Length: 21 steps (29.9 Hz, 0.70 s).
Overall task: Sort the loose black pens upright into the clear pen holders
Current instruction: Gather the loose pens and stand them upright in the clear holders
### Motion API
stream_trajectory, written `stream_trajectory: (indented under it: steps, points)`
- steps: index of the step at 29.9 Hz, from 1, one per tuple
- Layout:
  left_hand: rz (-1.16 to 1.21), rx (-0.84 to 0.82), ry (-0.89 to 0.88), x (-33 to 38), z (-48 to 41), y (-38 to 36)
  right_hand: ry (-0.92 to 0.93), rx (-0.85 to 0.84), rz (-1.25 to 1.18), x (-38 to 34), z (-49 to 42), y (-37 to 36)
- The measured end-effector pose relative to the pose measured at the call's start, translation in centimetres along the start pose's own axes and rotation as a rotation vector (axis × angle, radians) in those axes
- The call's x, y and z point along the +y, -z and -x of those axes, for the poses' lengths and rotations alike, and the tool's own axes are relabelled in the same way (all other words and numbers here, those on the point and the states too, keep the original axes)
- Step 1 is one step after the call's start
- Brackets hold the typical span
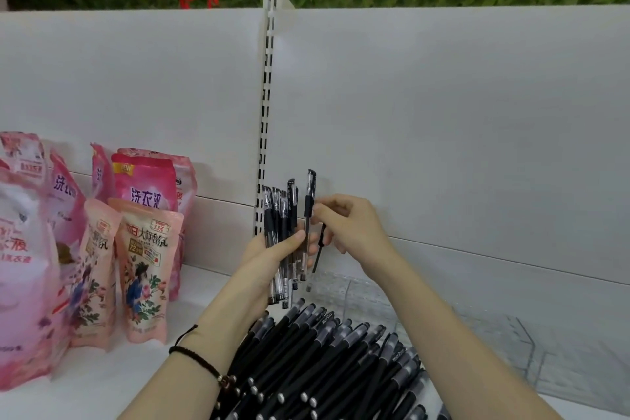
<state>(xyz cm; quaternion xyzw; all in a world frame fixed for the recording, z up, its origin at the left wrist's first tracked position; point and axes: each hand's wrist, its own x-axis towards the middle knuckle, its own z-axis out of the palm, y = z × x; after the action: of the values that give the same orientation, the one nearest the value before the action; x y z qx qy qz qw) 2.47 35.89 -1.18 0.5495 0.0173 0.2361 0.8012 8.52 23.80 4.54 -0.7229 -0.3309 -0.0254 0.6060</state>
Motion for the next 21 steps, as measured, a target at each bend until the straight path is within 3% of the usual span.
stream_trajectory:
  steps: [5, 10, 15, 21]
  points:
    - [-0.072, -0.033, -0.014, 0.0, 0.3, -0.3, 0.016, 0.03, -0.075, -0.1, 0.1, 0.1]
    - [0.048, 0.231, -0.039, -0.5, -0.6, 0.4, 0.112, 0.206, -0.015, 0.0, -0.8, 1.0]
    - [0.137, 0.368, -0.005, -1.2, -1.5, 1.6, 0.098, 0.137, 0.133, 0.7, -0.4, 0.8]
    - [0.149, 0.37, 0.008, -1.3, -1.7, 1.6, 0.097, 0.134, 0.157, 1.6, -0.3, 0.2]
